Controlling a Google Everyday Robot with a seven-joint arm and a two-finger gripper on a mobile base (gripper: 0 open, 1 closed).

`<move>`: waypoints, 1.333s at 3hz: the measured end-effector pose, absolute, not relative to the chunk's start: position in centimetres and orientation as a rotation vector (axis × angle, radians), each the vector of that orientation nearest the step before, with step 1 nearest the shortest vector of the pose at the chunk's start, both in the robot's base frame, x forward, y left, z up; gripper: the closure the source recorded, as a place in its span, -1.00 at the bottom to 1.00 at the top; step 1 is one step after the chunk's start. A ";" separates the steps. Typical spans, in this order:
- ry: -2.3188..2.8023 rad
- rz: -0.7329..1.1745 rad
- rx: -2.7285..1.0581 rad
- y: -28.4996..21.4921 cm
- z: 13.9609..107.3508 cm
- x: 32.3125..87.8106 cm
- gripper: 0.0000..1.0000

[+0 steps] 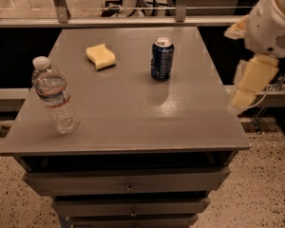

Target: Pick sponge

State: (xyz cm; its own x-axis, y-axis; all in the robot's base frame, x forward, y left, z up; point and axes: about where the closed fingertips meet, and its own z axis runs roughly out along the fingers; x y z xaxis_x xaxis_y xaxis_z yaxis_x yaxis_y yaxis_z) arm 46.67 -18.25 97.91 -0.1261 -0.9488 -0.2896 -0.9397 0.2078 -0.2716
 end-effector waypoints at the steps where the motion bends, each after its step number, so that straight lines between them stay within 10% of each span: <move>1: 1.966 0.053 -1.776 -14.3 97.8 49.8 -1.00; 4: 1.833 0.165 -1.639 -7.1 98.2 54.4 -1.00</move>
Offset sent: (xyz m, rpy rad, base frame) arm 0.0843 0.1745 -0.0001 0.3395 -0.0848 0.2804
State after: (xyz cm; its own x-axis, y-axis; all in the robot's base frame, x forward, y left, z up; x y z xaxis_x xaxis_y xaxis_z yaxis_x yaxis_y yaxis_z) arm 54.40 -7.07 98.23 0.0078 -0.8382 -0.5453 -0.9219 0.2052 -0.3285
